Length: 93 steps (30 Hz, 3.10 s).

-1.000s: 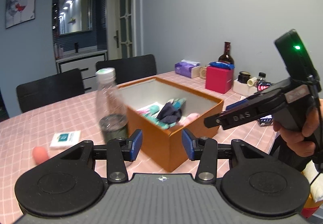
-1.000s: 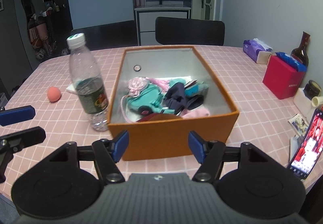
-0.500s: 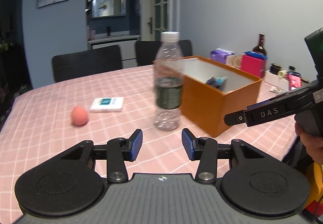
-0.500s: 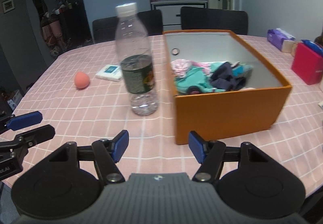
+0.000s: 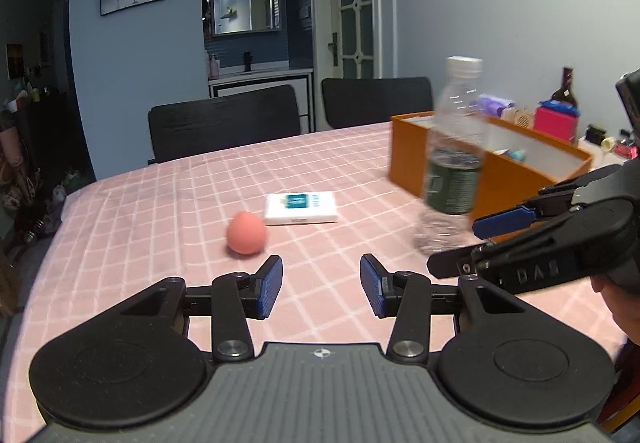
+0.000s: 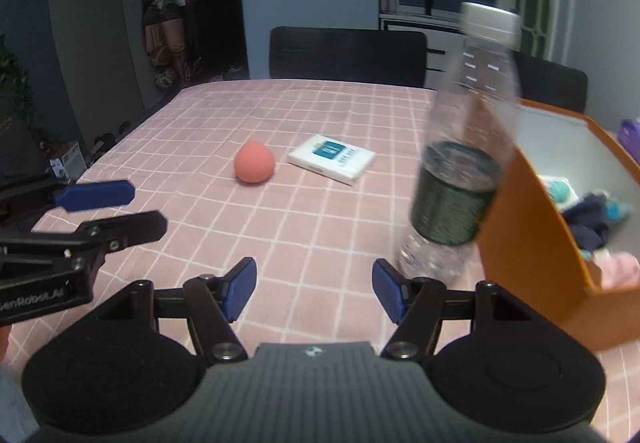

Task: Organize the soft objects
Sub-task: 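Grasp the orange sponge ball with the left gripper while the right gripper approaches the white tissue pack, then hold the orange ball in the left gripper while the right gripper grasps the white tissue pack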

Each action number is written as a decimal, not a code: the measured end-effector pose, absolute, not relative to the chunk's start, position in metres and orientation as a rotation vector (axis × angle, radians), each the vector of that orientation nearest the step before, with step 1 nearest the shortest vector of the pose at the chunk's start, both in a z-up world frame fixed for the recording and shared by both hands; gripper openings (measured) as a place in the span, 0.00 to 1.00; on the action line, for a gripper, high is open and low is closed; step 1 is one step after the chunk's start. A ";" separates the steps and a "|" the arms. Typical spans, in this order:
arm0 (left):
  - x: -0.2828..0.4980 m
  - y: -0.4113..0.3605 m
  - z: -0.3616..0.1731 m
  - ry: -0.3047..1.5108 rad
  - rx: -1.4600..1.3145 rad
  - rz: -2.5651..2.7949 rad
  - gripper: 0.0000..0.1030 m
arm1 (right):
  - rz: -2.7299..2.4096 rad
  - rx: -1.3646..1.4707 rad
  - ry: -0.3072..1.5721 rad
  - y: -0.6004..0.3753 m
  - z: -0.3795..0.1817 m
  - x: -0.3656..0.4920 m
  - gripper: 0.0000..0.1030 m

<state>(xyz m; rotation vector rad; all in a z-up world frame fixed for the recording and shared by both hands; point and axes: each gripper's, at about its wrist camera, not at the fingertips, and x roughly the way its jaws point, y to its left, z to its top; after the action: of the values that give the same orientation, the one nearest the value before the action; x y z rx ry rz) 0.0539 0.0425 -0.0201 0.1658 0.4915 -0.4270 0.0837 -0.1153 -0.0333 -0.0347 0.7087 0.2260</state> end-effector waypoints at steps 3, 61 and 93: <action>0.080 0.051 -0.022 0.491 0.197 -0.422 0.51 | 0.241 -0.064 0.718 -0.096 -0.038 0.108 0.57; 0.264 0.097 -0.067 0.772 0.066 -0.375 0.47 | 0.210 -0.071 0.862 -0.064 -0.105 0.295 0.18; 0.262 0.100 -0.073 0.774 0.088 -0.339 0.47 | 0.351 -0.141 0.852 -0.040 -0.104 0.288 0.83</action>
<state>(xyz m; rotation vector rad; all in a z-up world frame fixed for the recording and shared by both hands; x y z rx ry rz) 0.2620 0.1004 -0.0734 0.0881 0.7743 -0.3386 0.2880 -0.0400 -0.1039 -0.1408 0.8521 0.3507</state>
